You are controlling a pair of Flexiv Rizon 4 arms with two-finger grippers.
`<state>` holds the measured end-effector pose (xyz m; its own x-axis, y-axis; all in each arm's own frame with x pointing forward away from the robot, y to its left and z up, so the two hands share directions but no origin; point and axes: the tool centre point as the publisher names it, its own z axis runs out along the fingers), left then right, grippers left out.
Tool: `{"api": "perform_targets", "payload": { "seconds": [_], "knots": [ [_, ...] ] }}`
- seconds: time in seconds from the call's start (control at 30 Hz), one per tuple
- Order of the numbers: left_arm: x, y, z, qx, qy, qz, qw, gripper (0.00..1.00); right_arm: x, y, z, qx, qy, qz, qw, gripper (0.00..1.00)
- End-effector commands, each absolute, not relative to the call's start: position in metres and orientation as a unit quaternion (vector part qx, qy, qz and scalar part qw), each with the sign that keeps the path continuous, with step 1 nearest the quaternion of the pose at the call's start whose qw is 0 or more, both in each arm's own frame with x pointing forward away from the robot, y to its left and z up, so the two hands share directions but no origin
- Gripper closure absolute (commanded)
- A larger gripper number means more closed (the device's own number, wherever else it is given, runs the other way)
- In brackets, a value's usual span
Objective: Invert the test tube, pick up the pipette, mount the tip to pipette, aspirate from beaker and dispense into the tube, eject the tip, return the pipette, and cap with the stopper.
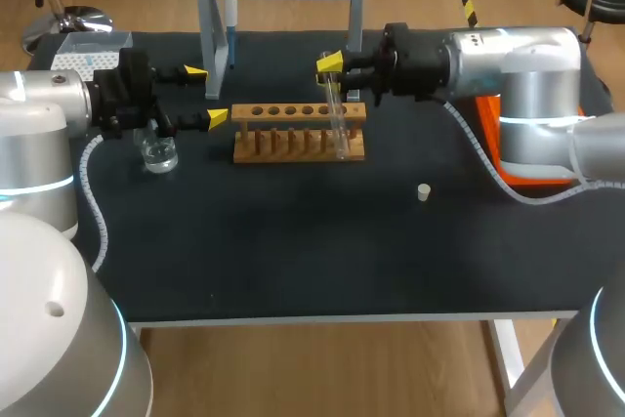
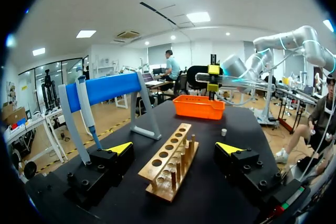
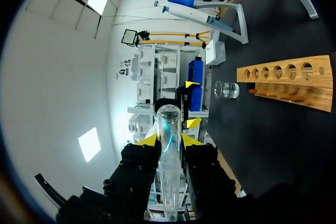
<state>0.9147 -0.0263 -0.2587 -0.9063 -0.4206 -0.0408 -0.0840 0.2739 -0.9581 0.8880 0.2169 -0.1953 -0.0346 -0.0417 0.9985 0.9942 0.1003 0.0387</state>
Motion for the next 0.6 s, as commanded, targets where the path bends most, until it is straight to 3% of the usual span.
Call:
{"api": "perform_targets", "payload": {
  "seconds": [0.03,0.13,0.27,0.6],
  "knots": [
    [0.914,-0.027,-0.259,-0.161,0.784,-0.581,0.147,0.00,0.888,0.216,-0.194,-0.455,-0.524,-0.492,0.525,1.00],
    [0.910,-0.033,-0.253,-0.070,0.756,-0.608,0.232,0.00,0.888,0.216,-0.194,-0.455,-0.524,-0.492,0.525,1.00],
    [0.903,-0.031,-0.250,0.023,0.711,-0.649,0.269,0.00,0.888,0.216,-0.194,-0.455,-0.524,-0.492,0.525,1.00],
    [0.902,-0.039,-0.245,0.035,0.713,-0.656,0.244,0.00,0.888,0.216,-0.194,-0.455,-0.524,-0.492,0.525,1.00]
  ]
}}
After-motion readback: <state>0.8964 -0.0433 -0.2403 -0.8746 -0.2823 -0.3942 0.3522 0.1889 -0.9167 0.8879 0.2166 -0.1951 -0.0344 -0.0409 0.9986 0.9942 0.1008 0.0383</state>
